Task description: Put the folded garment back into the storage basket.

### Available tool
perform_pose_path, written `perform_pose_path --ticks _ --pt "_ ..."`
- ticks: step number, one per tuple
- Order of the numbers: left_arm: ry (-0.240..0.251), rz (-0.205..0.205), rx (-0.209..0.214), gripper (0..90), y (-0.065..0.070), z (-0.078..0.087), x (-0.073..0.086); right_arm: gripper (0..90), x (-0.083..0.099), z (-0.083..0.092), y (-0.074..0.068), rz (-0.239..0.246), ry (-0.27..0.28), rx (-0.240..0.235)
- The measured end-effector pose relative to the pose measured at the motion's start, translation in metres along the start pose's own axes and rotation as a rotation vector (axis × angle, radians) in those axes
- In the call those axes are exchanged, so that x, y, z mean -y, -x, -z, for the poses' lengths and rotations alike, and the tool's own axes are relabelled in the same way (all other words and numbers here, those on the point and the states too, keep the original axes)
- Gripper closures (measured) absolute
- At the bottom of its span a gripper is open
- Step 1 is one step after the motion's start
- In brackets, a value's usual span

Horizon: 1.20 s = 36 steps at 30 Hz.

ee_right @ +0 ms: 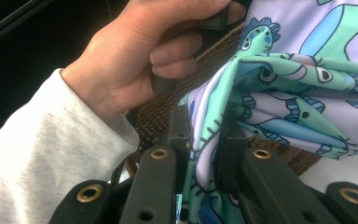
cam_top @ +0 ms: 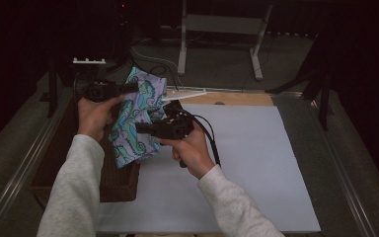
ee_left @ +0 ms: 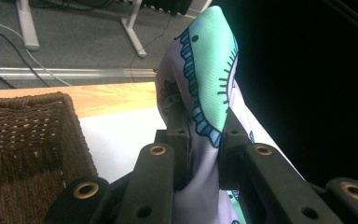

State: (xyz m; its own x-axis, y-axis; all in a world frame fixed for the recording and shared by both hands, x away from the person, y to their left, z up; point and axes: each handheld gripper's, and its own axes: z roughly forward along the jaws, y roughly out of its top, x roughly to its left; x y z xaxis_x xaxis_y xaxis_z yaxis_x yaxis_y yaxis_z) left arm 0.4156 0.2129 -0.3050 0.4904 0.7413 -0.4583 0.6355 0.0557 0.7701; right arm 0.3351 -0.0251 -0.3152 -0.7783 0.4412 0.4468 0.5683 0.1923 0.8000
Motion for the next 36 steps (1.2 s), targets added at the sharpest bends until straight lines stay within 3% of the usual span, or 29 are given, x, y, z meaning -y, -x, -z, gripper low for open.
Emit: perform_pose_path --ticks 15,36 --pt "0.008 -0.003 -0.027 80.0 -0.01 0.019 0.0 80.2 -0.003 -0.022 -0.012 0.02 -0.016 -0.001" --pt "0.011 -0.002 -0.056 79.9 -0.022 0.031 0.008 80.2 0.0 -0.051 -0.018 0.026 -0.024 -0.001"
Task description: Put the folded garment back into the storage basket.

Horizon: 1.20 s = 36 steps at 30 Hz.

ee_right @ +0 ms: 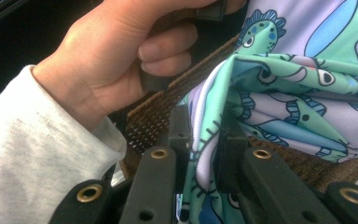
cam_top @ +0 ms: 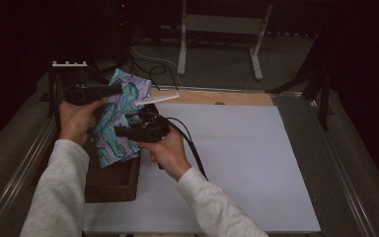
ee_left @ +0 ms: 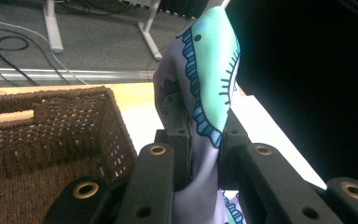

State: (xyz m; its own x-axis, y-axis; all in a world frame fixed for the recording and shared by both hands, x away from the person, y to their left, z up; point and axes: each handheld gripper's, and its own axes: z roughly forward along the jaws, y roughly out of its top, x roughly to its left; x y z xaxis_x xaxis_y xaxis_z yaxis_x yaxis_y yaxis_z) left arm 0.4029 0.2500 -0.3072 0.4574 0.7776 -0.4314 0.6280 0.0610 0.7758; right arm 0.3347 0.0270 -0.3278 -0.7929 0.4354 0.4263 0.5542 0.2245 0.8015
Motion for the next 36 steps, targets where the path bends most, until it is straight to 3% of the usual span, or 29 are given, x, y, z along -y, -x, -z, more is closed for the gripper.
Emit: perform_pose_path --ticks 17,36 --pt "0.008 0.006 -0.021 79.9 -0.019 0.004 0.011 80.2 0.006 -0.022 0.001 -0.008 -0.01 -0.011" --pt "-0.003 -0.027 -0.033 79.9 -0.028 0.004 0.018 80.2 0.009 -0.04 0.0 -0.009 -0.019 -0.003"
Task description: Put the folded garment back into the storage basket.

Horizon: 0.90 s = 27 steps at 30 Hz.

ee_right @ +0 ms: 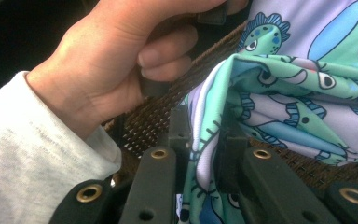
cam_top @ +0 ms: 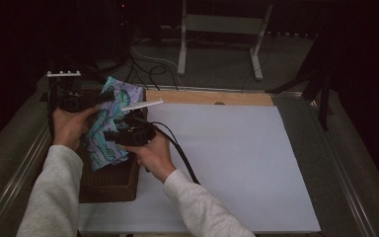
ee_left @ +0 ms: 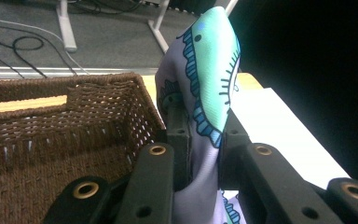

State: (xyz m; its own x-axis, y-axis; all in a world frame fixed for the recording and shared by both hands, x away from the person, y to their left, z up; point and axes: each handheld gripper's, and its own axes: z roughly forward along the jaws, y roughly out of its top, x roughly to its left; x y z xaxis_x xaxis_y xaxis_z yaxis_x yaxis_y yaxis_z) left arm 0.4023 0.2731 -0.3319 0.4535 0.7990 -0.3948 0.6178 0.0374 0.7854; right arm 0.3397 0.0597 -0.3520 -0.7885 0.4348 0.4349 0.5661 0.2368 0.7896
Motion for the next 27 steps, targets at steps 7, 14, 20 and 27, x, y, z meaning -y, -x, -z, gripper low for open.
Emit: perform_pose_path --ticks 7,14,20,27 --pt "-0.003 -0.013 -0.006 79.9 -0.004 0.0 0.003 80.1 0.001 -0.008 0.0 -0.006 -0.004 -0.001" --pt "-0.006 -0.02 -0.014 79.9 -0.008 0.001 0.007 80.2 0.003 -0.017 -0.002 -0.005 -0.008 -0.005" --pt "-0.007 -0.035 -0.014 79.9 -0.011 0.001 0.011 80.1 0.004 -0.024 -0.004 -0.003 -0.013 -0.005" --pt "-0.013 -0.036 -0.011 79.9 -0.013 0.001 0.013 80.1 0.005 -0.031 -0.005 -0.01 -0.015 -0.009"
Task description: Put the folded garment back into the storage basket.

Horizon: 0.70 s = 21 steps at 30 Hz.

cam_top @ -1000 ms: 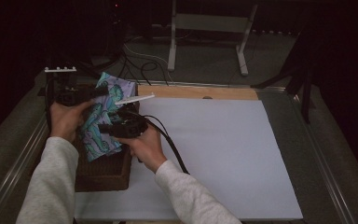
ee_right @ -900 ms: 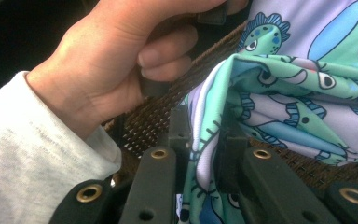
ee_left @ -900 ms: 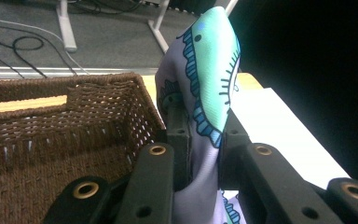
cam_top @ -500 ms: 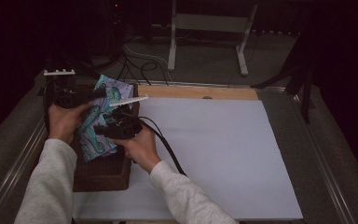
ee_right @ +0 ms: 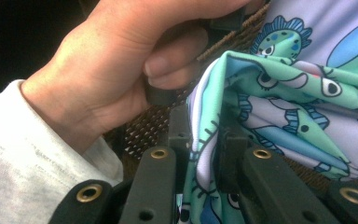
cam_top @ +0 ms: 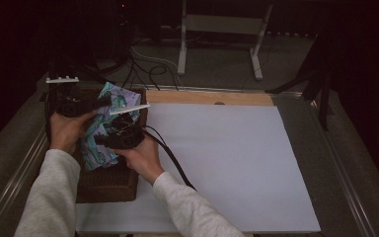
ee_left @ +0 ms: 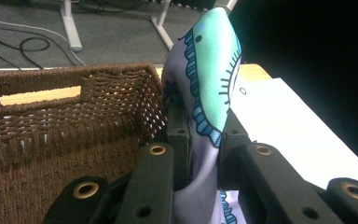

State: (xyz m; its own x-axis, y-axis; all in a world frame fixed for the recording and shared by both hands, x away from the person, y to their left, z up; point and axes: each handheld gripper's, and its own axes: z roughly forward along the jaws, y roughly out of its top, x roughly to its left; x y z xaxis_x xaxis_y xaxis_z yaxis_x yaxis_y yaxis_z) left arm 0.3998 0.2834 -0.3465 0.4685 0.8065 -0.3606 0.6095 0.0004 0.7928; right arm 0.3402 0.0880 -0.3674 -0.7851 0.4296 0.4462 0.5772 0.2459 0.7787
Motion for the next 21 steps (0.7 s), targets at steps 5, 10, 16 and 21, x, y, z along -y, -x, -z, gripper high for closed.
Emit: perform_pose_path --ticks 5,10,16,21 --pt "-0.004 -0.003 0.002 79.9 -0.001 0.0 0.001 80.1 0.001 -0.002 0.0 0.001 0.0 -0.002" --pt "-0.002 -0.002 0.001 79.9 -0.003 0.0 0.003 80.1 0.001 -0.005 -0.001 -0.001 -0.002 -0.004" --pt "-0.015 -0.006 -0.005 79.9 -0.007 0.001 0.004 80.1 0.003 -0.01 -0.002 -0.003 -0.009 -0.004" --pt "-0.02 -0.008 -0.016 79.9 -0.011 0.003 0.005 80.1 0.005 -0.015 -0.004 -0.006 -0.015 -0.004"
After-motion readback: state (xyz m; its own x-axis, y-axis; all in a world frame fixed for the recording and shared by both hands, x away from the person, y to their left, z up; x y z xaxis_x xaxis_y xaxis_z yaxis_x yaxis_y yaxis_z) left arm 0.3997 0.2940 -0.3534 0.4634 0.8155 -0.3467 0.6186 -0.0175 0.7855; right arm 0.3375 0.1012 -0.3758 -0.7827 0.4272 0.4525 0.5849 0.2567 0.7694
